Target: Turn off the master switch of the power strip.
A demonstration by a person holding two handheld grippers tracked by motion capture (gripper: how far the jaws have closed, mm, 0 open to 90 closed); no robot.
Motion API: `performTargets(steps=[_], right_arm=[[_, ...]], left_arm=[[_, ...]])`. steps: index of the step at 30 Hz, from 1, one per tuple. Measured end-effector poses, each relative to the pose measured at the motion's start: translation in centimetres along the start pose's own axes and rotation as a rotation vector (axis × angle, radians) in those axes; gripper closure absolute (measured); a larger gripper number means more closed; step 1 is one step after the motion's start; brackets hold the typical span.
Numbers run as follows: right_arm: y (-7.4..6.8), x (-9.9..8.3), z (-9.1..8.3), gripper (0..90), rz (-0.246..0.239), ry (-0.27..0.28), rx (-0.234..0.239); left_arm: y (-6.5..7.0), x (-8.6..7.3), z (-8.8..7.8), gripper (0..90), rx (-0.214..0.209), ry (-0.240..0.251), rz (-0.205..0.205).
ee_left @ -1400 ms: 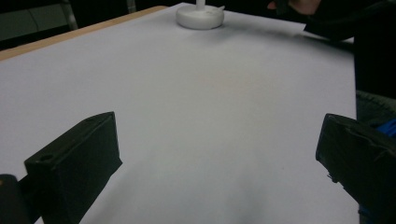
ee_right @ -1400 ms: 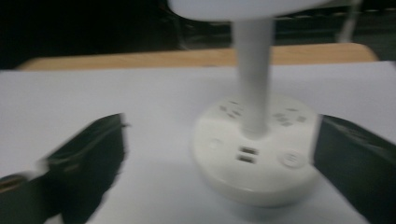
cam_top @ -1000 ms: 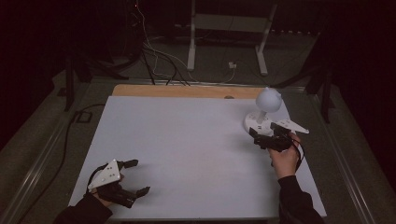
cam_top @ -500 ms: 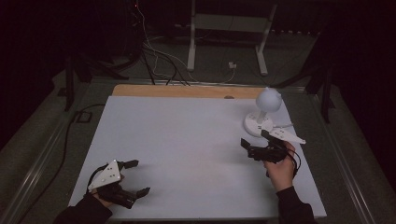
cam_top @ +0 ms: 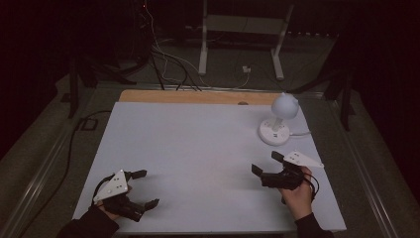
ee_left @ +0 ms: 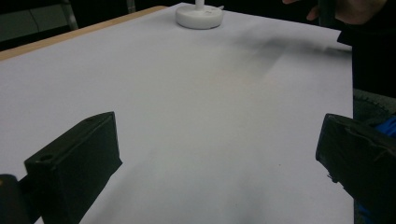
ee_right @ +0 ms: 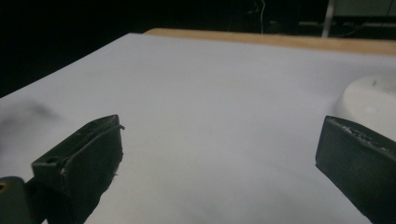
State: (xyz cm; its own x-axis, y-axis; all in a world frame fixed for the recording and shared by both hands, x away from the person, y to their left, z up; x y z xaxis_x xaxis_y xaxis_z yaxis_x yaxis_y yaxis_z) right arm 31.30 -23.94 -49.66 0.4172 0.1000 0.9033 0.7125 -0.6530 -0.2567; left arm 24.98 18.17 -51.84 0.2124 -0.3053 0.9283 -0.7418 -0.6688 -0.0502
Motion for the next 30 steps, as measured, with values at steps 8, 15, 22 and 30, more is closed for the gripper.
performTargets(steps=[8,15,22,30], right_arm=[[-0.5,-1.9,-0.5,0.7,-0.005,-0.039,0.019],[-1.3,-3.6,-0.5,0.7,-0.040,-0.121,0.046],[-1.9,-5.0,-0.6,0.7,-0.066,-0.176,0.068],[-2.0,-6.4,-0.3,0.7,-0.128,-0.261,0.055]], left_arm=[[0.0,0.0,0.0,0.3,0.001,0.001,-0.003],[0.0,0.0,0.0,0.3,0.000,0.000,-0.003],[0.0,0.0,0.0,0.3,-0.001,-0.001,0.001],[0.1,0.0,0.0,0.3,-0.002,-0.003,0.002]])
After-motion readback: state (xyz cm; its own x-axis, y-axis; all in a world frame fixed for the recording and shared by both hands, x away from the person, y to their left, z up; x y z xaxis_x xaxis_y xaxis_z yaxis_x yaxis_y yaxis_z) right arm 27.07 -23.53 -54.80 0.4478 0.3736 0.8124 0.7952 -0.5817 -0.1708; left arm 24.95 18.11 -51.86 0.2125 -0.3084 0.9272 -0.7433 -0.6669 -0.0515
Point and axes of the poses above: each handheld gripper's, and its own axes: z roughly forward along the jaws, x roughly out of its top, y roughly to its right, the point moved 5 cm from there along z, roughly forward along the jaws, and after that the axes turned 12 degrees about x, right-handed, at the moved point
